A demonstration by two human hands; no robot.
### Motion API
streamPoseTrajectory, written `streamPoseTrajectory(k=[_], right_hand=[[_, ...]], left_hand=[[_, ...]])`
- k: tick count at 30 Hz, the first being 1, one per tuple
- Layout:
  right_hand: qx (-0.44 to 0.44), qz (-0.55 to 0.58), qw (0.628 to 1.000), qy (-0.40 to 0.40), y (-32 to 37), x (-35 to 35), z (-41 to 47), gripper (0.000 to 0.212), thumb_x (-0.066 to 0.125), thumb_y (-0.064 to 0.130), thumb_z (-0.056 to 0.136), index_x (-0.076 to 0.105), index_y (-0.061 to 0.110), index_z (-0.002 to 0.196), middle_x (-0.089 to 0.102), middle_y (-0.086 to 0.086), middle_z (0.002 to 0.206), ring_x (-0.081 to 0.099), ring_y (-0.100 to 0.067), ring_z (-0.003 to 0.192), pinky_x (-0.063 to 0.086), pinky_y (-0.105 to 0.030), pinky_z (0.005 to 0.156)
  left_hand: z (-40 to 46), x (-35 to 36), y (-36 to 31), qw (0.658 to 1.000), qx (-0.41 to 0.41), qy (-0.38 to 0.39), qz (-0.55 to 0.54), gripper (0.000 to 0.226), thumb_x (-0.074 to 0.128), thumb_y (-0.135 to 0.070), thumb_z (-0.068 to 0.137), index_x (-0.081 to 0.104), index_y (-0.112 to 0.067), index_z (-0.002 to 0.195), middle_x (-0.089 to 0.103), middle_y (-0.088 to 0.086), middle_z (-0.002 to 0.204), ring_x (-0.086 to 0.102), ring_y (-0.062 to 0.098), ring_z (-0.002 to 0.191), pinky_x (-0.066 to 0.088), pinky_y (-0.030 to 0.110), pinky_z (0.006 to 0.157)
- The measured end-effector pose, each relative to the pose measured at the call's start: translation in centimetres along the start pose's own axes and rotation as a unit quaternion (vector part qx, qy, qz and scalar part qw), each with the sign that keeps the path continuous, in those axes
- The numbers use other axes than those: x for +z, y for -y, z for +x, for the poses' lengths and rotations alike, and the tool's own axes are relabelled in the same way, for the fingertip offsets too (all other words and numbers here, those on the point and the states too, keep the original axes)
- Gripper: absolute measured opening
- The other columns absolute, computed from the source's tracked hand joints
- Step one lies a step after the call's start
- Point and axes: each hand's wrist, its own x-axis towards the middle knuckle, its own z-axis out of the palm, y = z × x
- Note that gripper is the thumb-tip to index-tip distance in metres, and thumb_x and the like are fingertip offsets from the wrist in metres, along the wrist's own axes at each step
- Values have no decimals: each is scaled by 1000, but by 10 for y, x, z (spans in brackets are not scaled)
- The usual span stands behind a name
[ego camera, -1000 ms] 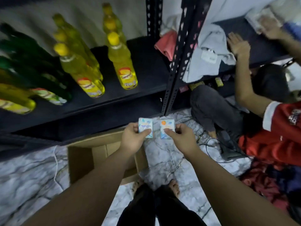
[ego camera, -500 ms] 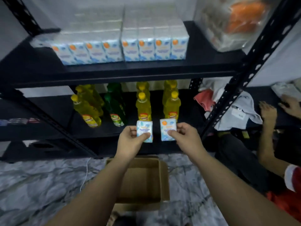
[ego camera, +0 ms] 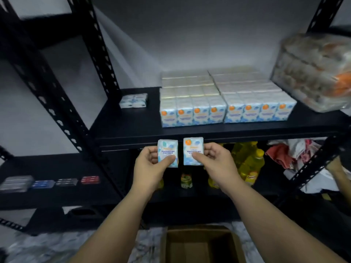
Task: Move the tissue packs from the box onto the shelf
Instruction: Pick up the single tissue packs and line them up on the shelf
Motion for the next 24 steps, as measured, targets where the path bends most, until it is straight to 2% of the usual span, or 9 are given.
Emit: streamPoseTrajectory(k=[3, 8, 10, 12, 14, 16, 20, 24], right_hand=[[-26, -2, 1000, -2, 18, 40, 8, 19, 82, 18, 85, 73, 18, 103, 79, 4, 90, 73, -7, 80, 52, -16, 65], [-64, -28, 998, -5, 43, 94, 25, 17, 82, 21, 86, 73, 30, 99, 79, 6, 88, 74, -8, 78, 55, -21, 67], [-69, -44, 996, -28, 47, 114, 36, 24, 83, 26, 85, 67, 34, 100, 78, 1, 88, 74, -11, 78, 58, -29, 69], [-65, -75, 993, -60, 48, 131, 47, 31, 85, 33, 82, 62, 30, 102, 74, -1, 90, 73, -16, 79, 60, -35, 72], [-62, -125, 986, -86, 49, 145, 55, 36, 84, 37, 82, 58, 23, 103, 71, 1, 89, 70, -14, 78, 55, -29, 66], [-70, -172, 977, -99, 51, 154, 63, 32, 82, 38, 84, 57, 22, 96, 67, 3, 86, 66, -11, 76, 49, -23, 62], [-94, -262, 954, -112, 50, 168, 78, 29, 76, 41, 89, 56, 22, 81, 64, 3, 75, 62, -13, 70, 54, -34, 62], [-115, -331, 930, -114, 51, 178, 89, 27, 68, 49, 92, 56, 27, 81, 63, 8, 73, 60, -10, 70, 56, -39, 61]], left_hand=[[21, -38, -10, 1000, 20, -8, 0, 37, 89, -17, 76, 68, -18, 107, 77, -3, 99, 73, 12, 90, 59, 31, 80], [52, -86, -20, 998, 50, -23, 19, 34, 88, -20, 77, 70, -21, 106, 77, -8, 96, 73, 8, 87, 59, 26, 77], [65, -100, -22, 997, 58, -34, 40, 33, 87, -22, 77, 70, -23, 106, 77, -9, 95, 73, 5, 86, 59, 25, 76], [78, -111, -24, 995, 58, -43, 69, 35, 87, -27, 77, 68, -26, 106, 76, -9, 93, 73, 3, 82, 59, 25, 74], [88, -118, -25, 992, 54, -50, 99, 37, 86, -31, 77, 64, -27, 107, 75, -8, 92, 72, 1, 78, 58, 25, 71], [97, -124, -26, 989, 53, -59, 124, 39, 86, -33, 78, 60, -27, 106, 74, -8, 91, 71, 1, 76, 57, 24, 67], [110, -130, -29, 981, 54, -73, 172, 41, 84, -34, 81, 55, -23, 107, 69, -11, 87, 67, 0, 74, 49, 19, 58], [118, -131, -31, 976, 54, -80, 195, 41, 81, -35, 84, 51, -19, 108, 62, -15, 80, 61, -4, 67, 40, 10, 49]])
